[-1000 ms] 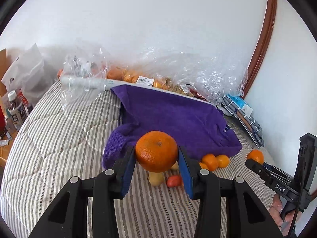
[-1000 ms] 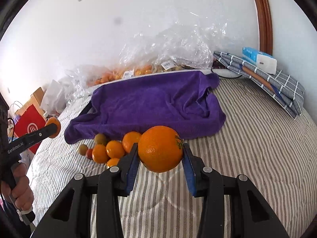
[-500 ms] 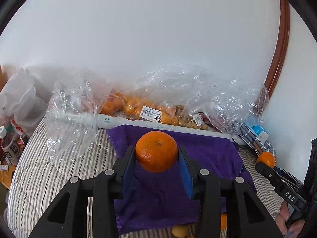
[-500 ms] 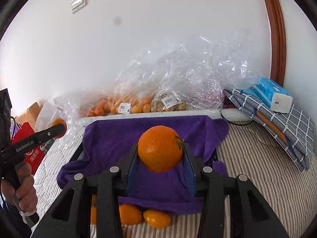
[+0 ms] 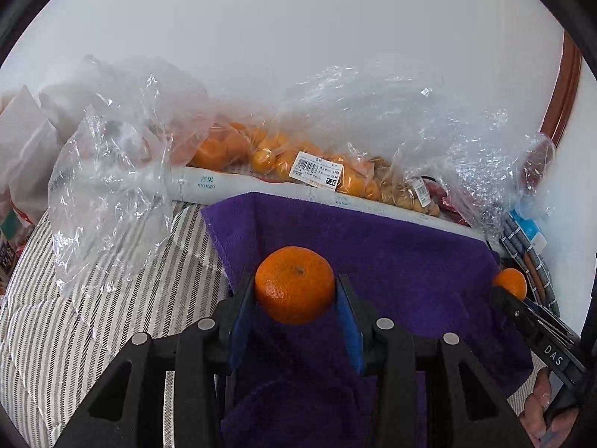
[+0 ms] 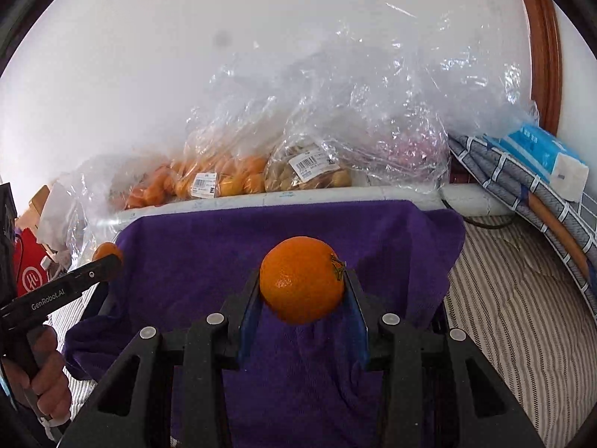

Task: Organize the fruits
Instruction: 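Lift the large orange with the right gripper and carry it over the purple towel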

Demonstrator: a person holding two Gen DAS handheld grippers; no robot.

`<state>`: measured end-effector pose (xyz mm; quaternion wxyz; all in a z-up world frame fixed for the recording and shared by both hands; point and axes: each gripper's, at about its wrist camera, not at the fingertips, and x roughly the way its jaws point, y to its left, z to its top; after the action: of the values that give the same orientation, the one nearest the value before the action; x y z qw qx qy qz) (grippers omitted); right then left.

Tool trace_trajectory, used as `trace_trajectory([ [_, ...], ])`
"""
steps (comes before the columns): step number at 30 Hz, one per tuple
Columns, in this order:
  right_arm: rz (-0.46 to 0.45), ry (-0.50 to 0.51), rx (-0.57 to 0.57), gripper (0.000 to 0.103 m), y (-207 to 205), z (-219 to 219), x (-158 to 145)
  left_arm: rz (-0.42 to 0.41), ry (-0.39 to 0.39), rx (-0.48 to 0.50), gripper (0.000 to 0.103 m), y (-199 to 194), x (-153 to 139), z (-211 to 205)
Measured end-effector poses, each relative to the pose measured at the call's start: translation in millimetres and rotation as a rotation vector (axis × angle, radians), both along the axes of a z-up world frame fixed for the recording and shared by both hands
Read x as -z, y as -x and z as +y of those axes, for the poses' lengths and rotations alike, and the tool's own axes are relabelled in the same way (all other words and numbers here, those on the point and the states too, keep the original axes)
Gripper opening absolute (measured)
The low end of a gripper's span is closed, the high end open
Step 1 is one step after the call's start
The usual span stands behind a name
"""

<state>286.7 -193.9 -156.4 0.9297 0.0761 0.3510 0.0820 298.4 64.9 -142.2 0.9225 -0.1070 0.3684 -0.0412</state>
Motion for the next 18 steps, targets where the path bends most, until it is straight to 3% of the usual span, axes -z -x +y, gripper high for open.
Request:
trace_trajectory([
  [18,0.038,0.042,0.011,0.042,6,4,21,0.063,-0.004,0.02,0.04,-4,20,-10],
])
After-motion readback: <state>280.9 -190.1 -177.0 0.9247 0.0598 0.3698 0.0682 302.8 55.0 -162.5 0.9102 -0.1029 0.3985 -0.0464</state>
